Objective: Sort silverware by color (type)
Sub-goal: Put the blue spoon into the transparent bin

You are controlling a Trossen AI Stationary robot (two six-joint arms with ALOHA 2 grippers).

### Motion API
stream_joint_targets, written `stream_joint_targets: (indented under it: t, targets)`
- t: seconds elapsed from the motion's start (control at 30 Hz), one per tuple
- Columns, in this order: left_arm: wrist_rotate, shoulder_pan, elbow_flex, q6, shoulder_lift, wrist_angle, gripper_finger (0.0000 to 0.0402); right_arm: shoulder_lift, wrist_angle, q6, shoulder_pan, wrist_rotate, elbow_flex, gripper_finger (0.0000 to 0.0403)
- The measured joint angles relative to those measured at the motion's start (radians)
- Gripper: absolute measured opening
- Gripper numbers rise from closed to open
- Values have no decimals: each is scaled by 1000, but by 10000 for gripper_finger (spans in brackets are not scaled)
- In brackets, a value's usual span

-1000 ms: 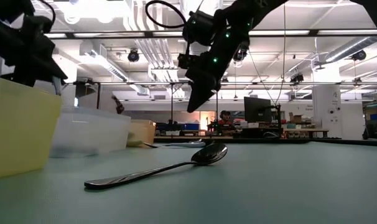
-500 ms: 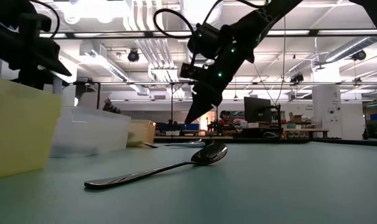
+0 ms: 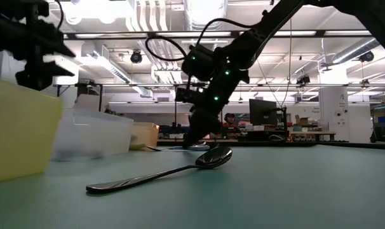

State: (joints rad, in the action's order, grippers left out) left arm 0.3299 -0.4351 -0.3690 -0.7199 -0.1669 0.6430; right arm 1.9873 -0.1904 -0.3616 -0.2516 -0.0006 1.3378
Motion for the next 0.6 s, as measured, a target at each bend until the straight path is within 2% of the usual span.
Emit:
stream_joint_targets:
  t: [0.23,0.43,0.6]
  targets:
    - [-56,0,-100,23,0,-22,181,23,-15,-43,-4,2,86,91]
    - [-114,0,-193,83,-1,-22,181,28,-26,-65,-23,-1,91,91]
    - [-182,0,-256,126,-1,-20,181,49,-38,-59,-37,-58,91,91]
